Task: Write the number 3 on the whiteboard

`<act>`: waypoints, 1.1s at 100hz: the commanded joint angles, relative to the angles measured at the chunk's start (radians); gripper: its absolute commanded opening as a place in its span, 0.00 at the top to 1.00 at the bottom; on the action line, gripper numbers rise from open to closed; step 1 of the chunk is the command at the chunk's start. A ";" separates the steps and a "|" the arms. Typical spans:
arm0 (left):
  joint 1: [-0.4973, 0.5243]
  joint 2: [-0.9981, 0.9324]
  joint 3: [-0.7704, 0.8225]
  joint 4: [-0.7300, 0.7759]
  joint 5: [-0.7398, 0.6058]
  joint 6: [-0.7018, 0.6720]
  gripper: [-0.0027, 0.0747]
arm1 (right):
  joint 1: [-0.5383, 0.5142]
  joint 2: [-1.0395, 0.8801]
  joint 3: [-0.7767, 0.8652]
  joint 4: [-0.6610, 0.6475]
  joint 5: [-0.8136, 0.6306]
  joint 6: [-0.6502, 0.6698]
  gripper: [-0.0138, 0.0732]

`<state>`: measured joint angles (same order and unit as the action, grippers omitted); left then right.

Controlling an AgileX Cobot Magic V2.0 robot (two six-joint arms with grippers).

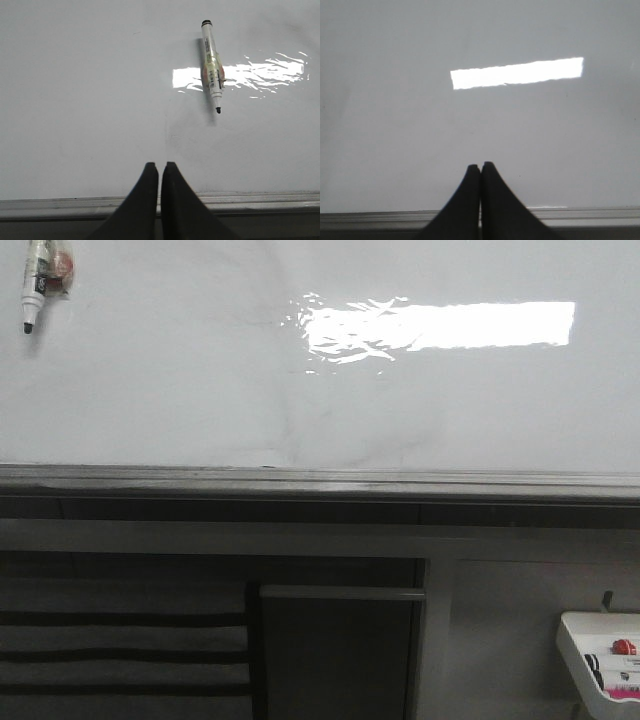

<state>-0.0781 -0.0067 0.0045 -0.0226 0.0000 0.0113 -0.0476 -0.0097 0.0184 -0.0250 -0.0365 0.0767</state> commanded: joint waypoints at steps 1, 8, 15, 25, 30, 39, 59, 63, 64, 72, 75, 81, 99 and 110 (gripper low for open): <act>0.001 -0.031 0.003 -0.001 -0.084 -0.011 0.99 | -0.005 -0.020 0.022 -0.010 -0.086 -0.004 0.93; 0.001 -0.031 0.003 -0.001 -0.084 -0.011 0.99 | -0.005 -0.020 0.022 -0.010 -0.086 -0.004 0.93; 0.001 -0.031 0.003 -0.001 -0.084 -0.011 0.99 | -0.005 -0.020 0.022 -0.010 -0.086 -0.004 0.93; 0.001 -0.031 0.003 -0.001 -0.084 -0.011 0.99 | -0.005 -0.020 0.022 -0.010 -0.086 -0.004 0.93; 0.001 -0.031 0.003 -0.001 -0.084 -0.011 0.99 | -0.005 -0.020 0.022 -0.010 -0.086 -0.004 0.93; 0.001 -0.031 0.003 -0.001 -0.084 -0.011 0.99 | -0.005 -0.020 0.022 -0.010 -0.086 -0.004 0.93; 0.001 -0.031 0.003 -0.001 -0.084 -0.011 0.99 | -0.005 -0.020 0.022 -0.010 -0.086 -0.004 0.93; 0.001 -0.031 0.003 -0.001 -0.084 -0.011 0.99 | -0.005 -0.020 0.022 -0.010 -0.086 -0.004 0.93; 0.001 -0.031 0.003 -0.001 -0.084 -0.011 0.99 | -0.005 -0.020 0.022 -0.010 -0.086 -0.004 0.93; 0.001 -0.031 0.003 -0.001 -0.084 -0.011 0.99 | -0.005 -0.020 0.022 -0.010 -0.086 -0.004 0.93; 0.001 -0.031 0.003 -0.001 -0.084 -0.011 0.99 | -0.005 -0.020 0.022 -0.010 -0.086 -0.004 0.93; 0.001 -0.031 0.003 -0.001 -0.084 -0.011 0.99 | -0.005 -0.020 0.022 -0.010 -0.086 -0.004 0.93; 0.001 -0.031 0.003 -0.001 -0.084 -0.011 0.99 | -0.005 -0.020 0.022 -0.010 -0.108 -0.004 0.93; 0.001 -0.031 0.002 -0.001 -0.107 -0.011 0.99 | -0.005 -0.020 0.017 -0.010 -0.125 -0.004 0.93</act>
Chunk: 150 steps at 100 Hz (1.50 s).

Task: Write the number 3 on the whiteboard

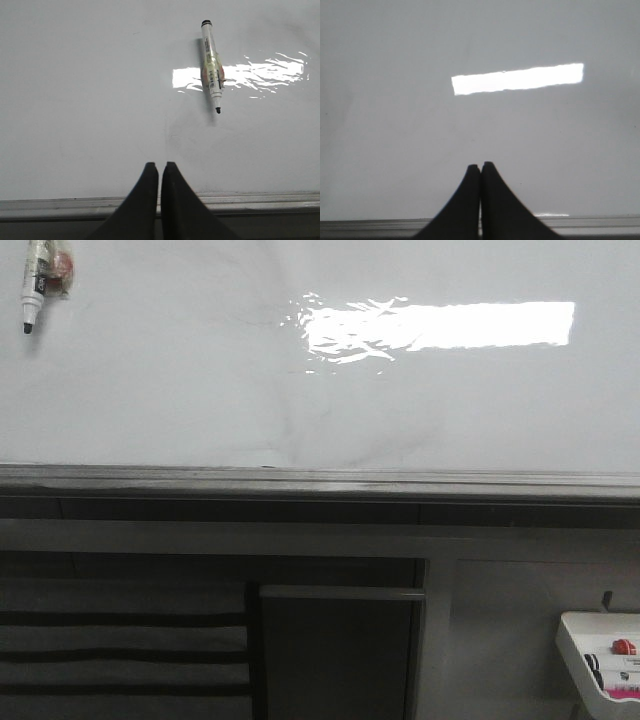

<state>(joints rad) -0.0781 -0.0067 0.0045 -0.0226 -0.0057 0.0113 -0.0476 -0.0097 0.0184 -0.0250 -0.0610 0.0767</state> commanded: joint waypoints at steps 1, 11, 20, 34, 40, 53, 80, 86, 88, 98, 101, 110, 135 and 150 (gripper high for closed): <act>0.001 -0.031 0.000 -0.001 -0.102 -0.011 0.99 | -0.005 -0.020 0.014 -0.010 -0.101 -0.004 0.93; 0.001 -0.031 -0.036 -0.014 -0.095 -0.017 0.99 | -0.003 -0.018 -0.040 0.002 -0.047 0.000 0.93; 0.001 -0.024 -0.110 -0.051 -0.046 -0.017 0.99 | -0.003 0.000 -0.130 0.004 0.061 0.003 0.93; 0.001 0.049 -0.272 -0.053 0.100 -0.011 0.99 | -0.003 0.081 -0.293 0.004 0.217 0.003 0.93; 0.001 0.099 -0.352 -0.051 0.166 -0.011 0.99 | -0.003 0.130 -0.355 0.004 0.270 0.003 0.93; 0.001 0.232 -0.486 -0.031 0.283 -0.011 0.99 | -0.003 0.253 -0.486 -0.002 0.340 0.003 0.93; 0.001 0.355 -0.556 -0.026 0.302 -0.011 0.99 | -0.003 0.352 -0.575 -0.002 0.368 0.003 0.93; 0.001 0.363 -0.556 -0.026 0.302 -0.011 0.99 | -0.003 0.352 -0.575 -0.002 0.368 0.003 0.93; 0.001 0.364 -0.556 -0.026 0.302 -0.011 0.99 | -0.003 0.352 -0.575 -0.002 0.368 0.003 0.93; 0.001 0.364 -0.556 -0.026 0.302 -0.011 0.99 | -0.003 0.352 -0.575 -0.002 0.368 0.003 0.93; 0.001 0.364 -0.556 -0.026 0.302 -0.011 0.99 | -0.003 0.352 -0.575 -0.002 0.370 0.003 0.93; 0.001 0.364 -0.556 -0.026 0.302 -0.011 0.99 | -0.003 0.352 -0.575 -0.002 0.372 0.003 0.93; 0.001 0.364 -0.556 -0.023 0.300 -0.011 0.99 | -0.003 0.352 -0.575 -0.010 0.372 0.003 0.93; 0.001 0.364 -0.556 -0.021 0.289 -0.011 0.82 | -0.003 0.352 -0.575 -0.015 0.359 0.003 0.70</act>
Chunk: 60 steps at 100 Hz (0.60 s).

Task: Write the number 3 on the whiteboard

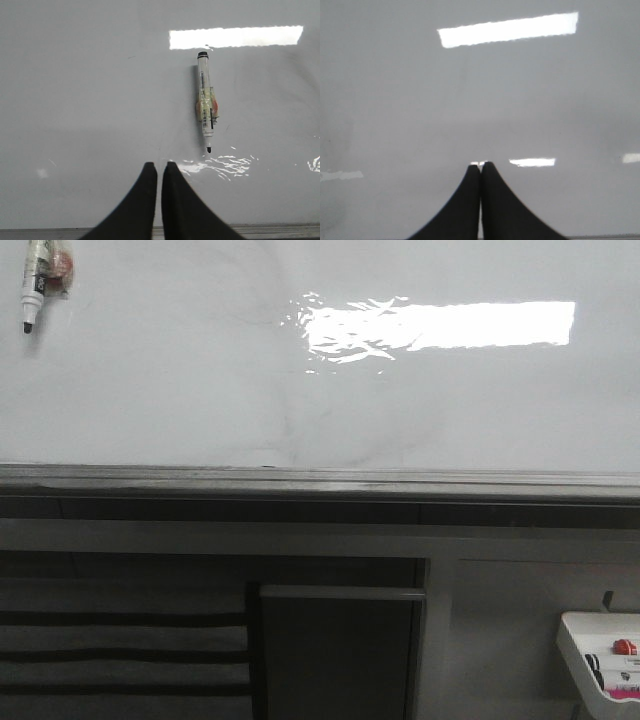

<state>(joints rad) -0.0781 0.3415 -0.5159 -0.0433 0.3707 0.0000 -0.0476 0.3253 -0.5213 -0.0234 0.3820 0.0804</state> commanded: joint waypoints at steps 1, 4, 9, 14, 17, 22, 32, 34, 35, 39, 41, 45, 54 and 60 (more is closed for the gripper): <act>0.001 0.016 -0.036 0.001 -0.087 0.000 0.78 | -0.003 0.017 -0.036 -0.018 -0.084 -0.001 0.68; 0.001 0.016 -0.036 0.008 -0.087 0.000 0.68 | -0.003 0.017 -0.036 -0.020 -0.084 -0.001 0.60; 0.001 0.016 -0.036 0.027 -0.079 0.005 0.51 | -0.003 0.017 -0.036 -0.021 -0.084 -0.001 0.44; 0.001 0.016 -0.036 0.021 -0.079 0.000 0.37 | -0.003 0.017 -0.036 -0.021 -0.084 -0.001 0.28; 0.001 0.016 -0.036 0.005 -0.079 0.000 0.31 | -0.003 0.017 -0.036 -0.021 -0.084 -0.001 0.23; 0.001 0.016 -0.036 -0.007 -0.079 0.000 0.26 | -0.003 0.017 -0.036 -0.021 -0.082 -0.001 0.16; 0.001 0.016 -0.036 -0.007 -0.079 0.000 0.26 | -0.003 0.017 -0.036 -0.021 -0.082 -0.001 0.13; 0.001 0.016 -0.036 -0.007 -0.079 0.000 0.27 | -0.003 0.017 -0.036 -0.021 -0.082 -0.001 0.13; 0.001 0.016 -0.036 -0.007 -0.079 0.000 0.27 | -0.003 0.017 -0.036 -0.021 -0.082 -0.001 0.13; 0.001 0.016 -0.036 -0.007 -0.079 0.000 0.28 | -0.003 0.017 -0.036 -0.021 -0.082 -0.001 0.13; 0.001 0.016 -0.036 -0.007 -0.079 0.000 0.28 | -0.003 0.017 -0.036 -0.021 -0.082 -0.001 0.13; 0.001 0.016 -0.036 -0.007 -0.079 0.000 0.30 | -0.003 0.017 -0.036 -0.021 -0.082 -0.001 0.13; 0.001 0.016 -0.036 -0.007 -0.079 0.000 0.33 | -0.003 0.017 -0.036 -0.021 -0.086 -0.001 0.13; 0.001 0.016 -0.036 -0.009 -0.098 0.000 0.35 | -0.003 0.017 -0.036 -0.021 -0.090 -0.001 0.13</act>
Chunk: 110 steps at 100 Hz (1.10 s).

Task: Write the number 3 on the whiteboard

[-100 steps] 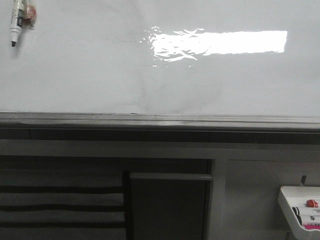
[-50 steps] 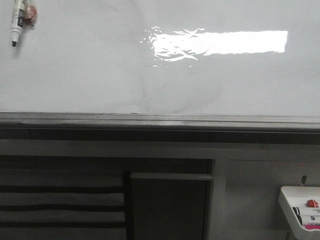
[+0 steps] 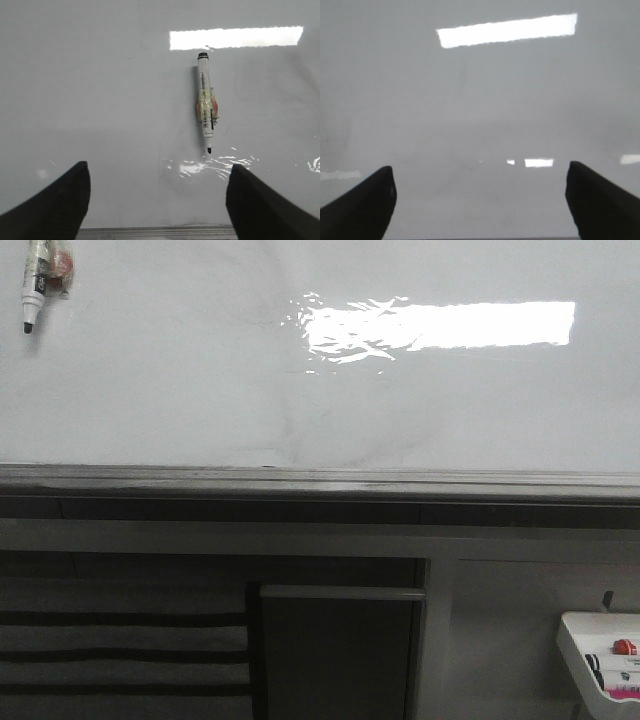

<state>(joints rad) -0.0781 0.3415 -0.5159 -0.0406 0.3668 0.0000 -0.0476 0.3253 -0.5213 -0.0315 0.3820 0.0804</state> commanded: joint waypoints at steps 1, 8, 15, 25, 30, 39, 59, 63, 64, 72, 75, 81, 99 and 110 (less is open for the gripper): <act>0.001 0.016 -0.036 -0.011 -0.098 0.000 0.35 | -0.003 0.017 -0.036 -0.013 -0.090 -0.001 0.13; 0.001 0.016 -0.036 -0.025 -0.099 0.000 0.38 | -0.003 0.017 -0.036 -0.011 -0.090 -0.001 0.13; 0.001 0.016 -0.036 -0.031 -0.101 0.000 0.41 | -0.003 0.017 -0.036 0.002 -0.084 -0.001 0.13; 0.001 0.018 -0.036 -0.031 -0.099 0.005 0.43 | -0.003 0.017 -0.036 0.004 -0.082 -0.001 0.13; 0.001 0.026 -0.038 -0.031 -0.097 0.005 0.45 | -0.003 0.017 -0.036 0.004 -0.072 -0.001 0.13; 0.001 0.066 -0.053 -0.031 -0.081 0.020 0.47 | -0.003 0.024 -0.054 0.004 -0.013 -0.023 0.13; -0.001 0.255 -0.140 -0.046 -0.024 0.060 0.52 | -0.003 0.097 -0.128 0.070 0.117 -0.154 0.13; -0.005 0.304 -0.160 -0.046 -0.024 0.070 0.52 | -0.003 0.114 -0.141 0.080 0.133 -0.175 0.13; -0.005 0.312 -0.163 -0.048 -0.024 0.076 0.52 | -0.003 0.116 -0.145 0.085 0.138 -0.182 0.13; -0.026 0.414 -0.200 -0.055 -0.031 0.087 0.54 | -0.003 0.144 -0.158 0.113 0.147 -0.206 0.13; -0.043 0.449 -0.215 -0.056 -0.034 0.087 0.54 | -0.003 0.150 -0.159 0.121 0.147 -0.209 0.13; -0.077 0.519 -0.236 -0.056 -0.055 0.095 0.54 | -0.003 0.158 -0.159 0.125 0.145 -0.223 0.13; -0.156 0.706 -0.287 -0.051 -0.173 0.106 0.54 | -0.003 0.166 -0.159 0.125 0.146 -0.222 0.13; -0.158 0.805 -0.327 -0.062 -0.207 0.106 0.54 | -0.003 0.166 -0.159 0.125 0.146 -0.222 0.13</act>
<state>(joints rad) -0.2269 1.0998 -0.7807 -0.0870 0.2659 0.1021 -0.0476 0.4783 -0.6443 0.0902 0.5966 -0.1303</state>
